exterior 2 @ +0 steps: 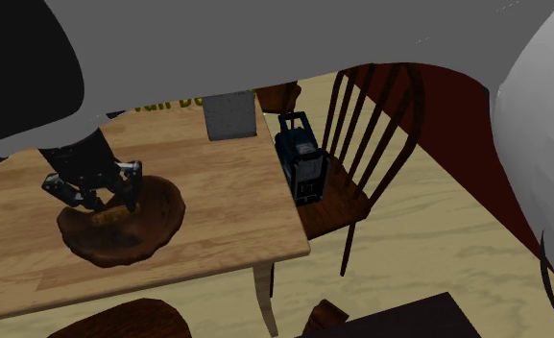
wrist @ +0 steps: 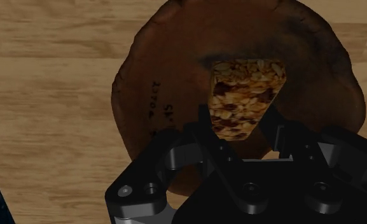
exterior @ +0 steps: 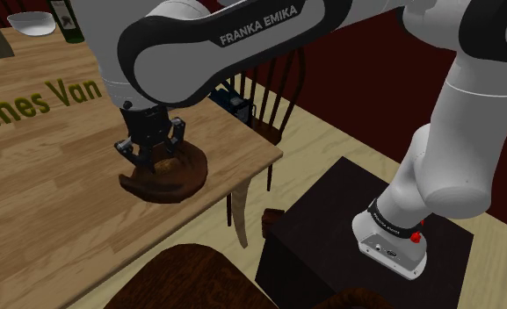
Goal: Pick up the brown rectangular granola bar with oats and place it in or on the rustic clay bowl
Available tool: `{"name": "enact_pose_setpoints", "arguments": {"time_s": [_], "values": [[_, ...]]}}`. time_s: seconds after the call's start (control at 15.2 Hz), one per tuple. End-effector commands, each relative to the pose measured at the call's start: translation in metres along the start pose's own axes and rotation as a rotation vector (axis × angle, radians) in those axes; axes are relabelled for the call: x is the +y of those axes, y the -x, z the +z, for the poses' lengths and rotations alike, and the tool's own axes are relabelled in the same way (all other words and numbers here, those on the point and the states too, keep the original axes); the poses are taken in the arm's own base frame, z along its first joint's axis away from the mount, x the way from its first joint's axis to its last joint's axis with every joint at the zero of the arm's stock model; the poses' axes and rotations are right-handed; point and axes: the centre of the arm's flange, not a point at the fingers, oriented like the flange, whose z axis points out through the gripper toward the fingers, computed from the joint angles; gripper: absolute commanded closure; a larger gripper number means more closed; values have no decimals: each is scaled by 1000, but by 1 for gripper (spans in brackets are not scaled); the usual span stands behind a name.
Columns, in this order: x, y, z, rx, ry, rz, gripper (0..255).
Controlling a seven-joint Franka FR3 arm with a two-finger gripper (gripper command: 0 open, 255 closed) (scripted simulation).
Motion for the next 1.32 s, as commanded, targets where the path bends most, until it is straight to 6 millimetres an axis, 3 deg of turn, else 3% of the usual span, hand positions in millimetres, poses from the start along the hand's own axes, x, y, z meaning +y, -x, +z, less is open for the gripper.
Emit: {"name": "enact_pose_setpoints", "arguments": {"time_s": [0.0,0.07,0.13,0.46,0.73,1.25], "values": [[0,0,0,0,0,0,255],[0,0,0,0,0,0,255],[0,0,0,0,0,0,0],[0,0,0,0,0,0,0],[0,0,-50,0,0,0,0],[0,0,-50,0,0,0,0]]}}
